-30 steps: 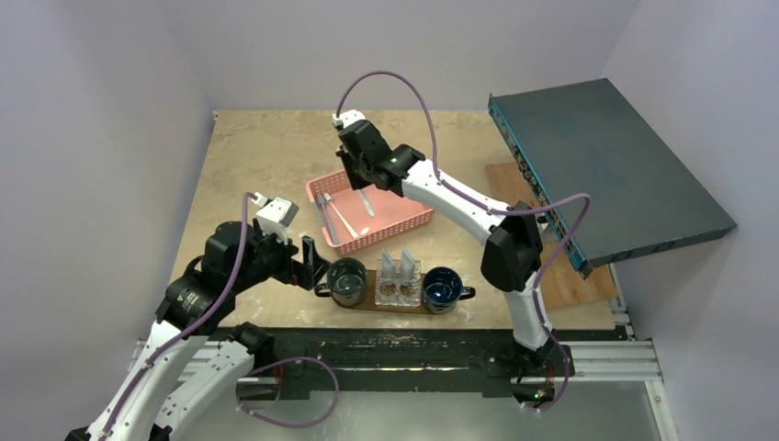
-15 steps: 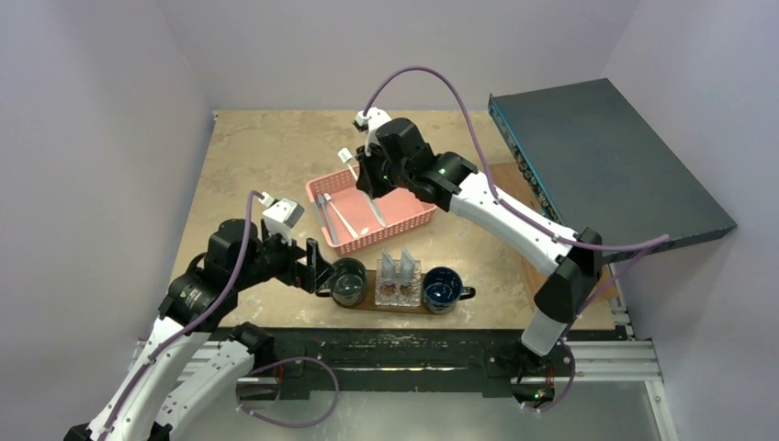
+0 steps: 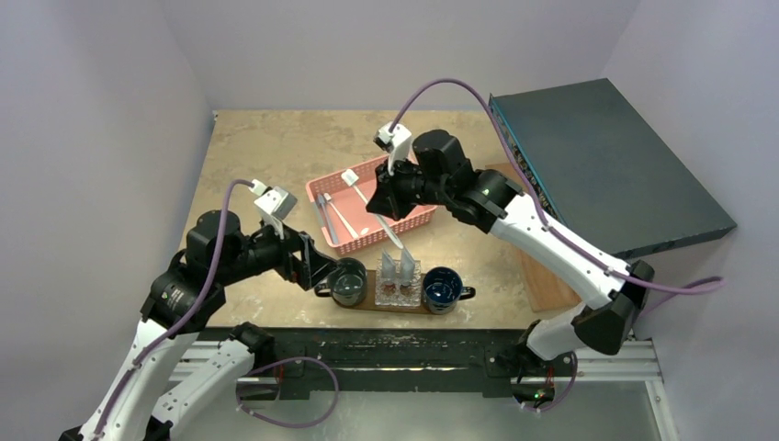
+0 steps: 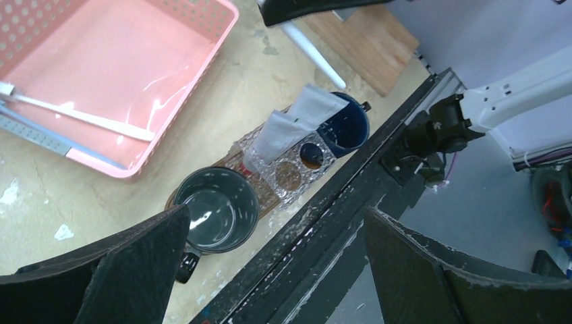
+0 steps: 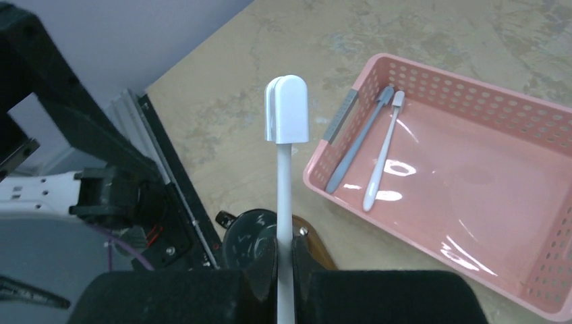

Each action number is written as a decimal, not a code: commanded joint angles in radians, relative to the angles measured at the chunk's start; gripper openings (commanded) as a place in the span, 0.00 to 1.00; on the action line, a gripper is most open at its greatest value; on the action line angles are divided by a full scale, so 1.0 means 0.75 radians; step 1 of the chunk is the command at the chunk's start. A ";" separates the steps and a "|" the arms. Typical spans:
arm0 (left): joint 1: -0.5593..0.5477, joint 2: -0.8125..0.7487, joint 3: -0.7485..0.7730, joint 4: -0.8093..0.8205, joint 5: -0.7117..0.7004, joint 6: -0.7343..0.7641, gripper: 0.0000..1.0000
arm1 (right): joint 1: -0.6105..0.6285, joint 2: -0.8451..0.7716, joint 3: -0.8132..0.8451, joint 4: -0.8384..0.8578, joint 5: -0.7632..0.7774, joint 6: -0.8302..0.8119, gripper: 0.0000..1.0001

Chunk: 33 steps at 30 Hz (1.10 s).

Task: Prepare toiletry sets of a toothbrush and toothpaste on the tray

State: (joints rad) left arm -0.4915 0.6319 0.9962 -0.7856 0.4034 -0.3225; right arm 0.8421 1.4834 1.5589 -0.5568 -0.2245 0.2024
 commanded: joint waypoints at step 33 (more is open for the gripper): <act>0.003 0.112 0.306 0.050 0.533 -0.149 0.98 | 0.088 -0.379 -0.266 -0.023 -0.918 -0.175 0.00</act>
State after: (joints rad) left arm -0.4915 0.6949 1.1877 -0.7433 0.7624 -0.4286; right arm 0.8669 1.1751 1.3132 -0.6117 -0.8562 0.0750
